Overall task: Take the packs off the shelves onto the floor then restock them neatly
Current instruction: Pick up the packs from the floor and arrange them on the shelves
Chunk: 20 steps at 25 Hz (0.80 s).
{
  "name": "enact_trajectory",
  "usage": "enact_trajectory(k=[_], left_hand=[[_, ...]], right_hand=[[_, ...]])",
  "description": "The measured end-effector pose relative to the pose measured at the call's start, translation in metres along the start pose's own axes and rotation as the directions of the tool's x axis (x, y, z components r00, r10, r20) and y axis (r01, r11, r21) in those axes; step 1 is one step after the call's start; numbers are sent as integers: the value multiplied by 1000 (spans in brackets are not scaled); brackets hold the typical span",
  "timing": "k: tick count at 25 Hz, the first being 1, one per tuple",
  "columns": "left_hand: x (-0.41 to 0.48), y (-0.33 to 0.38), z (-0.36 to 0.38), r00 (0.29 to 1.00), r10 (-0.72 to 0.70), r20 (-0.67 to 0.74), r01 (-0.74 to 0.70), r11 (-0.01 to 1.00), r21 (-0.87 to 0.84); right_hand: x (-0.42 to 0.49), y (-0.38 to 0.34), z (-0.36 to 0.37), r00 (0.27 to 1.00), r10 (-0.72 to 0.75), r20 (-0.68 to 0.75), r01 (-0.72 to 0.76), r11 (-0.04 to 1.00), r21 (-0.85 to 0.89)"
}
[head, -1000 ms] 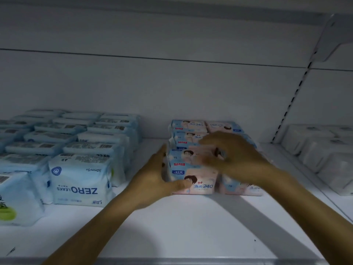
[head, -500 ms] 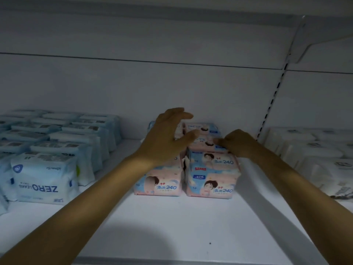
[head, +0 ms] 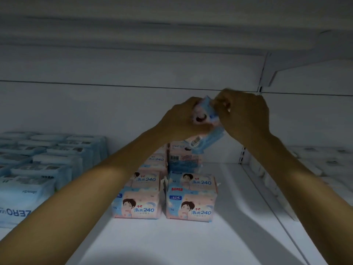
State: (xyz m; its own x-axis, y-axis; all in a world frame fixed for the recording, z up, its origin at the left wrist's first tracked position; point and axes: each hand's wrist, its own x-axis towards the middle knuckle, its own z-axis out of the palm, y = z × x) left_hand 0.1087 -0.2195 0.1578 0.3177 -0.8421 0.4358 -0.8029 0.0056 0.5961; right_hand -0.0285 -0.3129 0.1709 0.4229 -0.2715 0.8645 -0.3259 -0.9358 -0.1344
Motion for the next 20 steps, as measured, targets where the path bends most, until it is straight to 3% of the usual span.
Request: enact_trajectory(k=[1,2,4,5,6,9,11,13,14,16,17,18,20], left_hand=[[4,-1,2,994,-72,-87,54,981,-187],[4,-2,6,969,-202,-142,126,900,-418],[-4,5,17,875,-483,-39,259,534,-805],[-9,9,21,841,-540,33,290,398,-870],[-13,11,23,831,-552,70,302,341,-890],[-30,10,17,861,-488,141,306,276,-911],[-39,-3,12,835,-549,45,303,389,-870],[-46,-21,13,770,-607,-199,277,598,-752],[-50,-28,14,756,-573,-316,246,696,-675],[-54,-37,17,818,-405,-410,198,865,-460],[-57,-40,19,883,-306,-357,187,926,-329],[-61,-41,21,946,-232,-227,192,964,-184],[-71,-42,30,974,-199,113,179,971,161]], right_hand=[[-3,-1,2,991,62,-120,-47,991,125],[-10,-3,5,974,120,-190,-77,972,221],[-30,-6,22,988,110,-108,-83,970,229],[-40,-7,32,997,76,25,-79,978,192],[-45,-6,38,985,67,161,-95,980,173],[-30,14,26,919,143,368,-270,908,321],[-12,29,6,824,149,547,-446,765,465],[-4,44,4,663,95,743,-613,639,465],[-6,43,7,577,50,815,-657,621,427],[-25,35,30,386,-82,919,-633,700,329],[-37,29,42,332,-158,930,-558,762,329],[-49,20,53,334,-219,917,-496,786,369],[-63,18,70,458,-196,867,-476,770,425]])
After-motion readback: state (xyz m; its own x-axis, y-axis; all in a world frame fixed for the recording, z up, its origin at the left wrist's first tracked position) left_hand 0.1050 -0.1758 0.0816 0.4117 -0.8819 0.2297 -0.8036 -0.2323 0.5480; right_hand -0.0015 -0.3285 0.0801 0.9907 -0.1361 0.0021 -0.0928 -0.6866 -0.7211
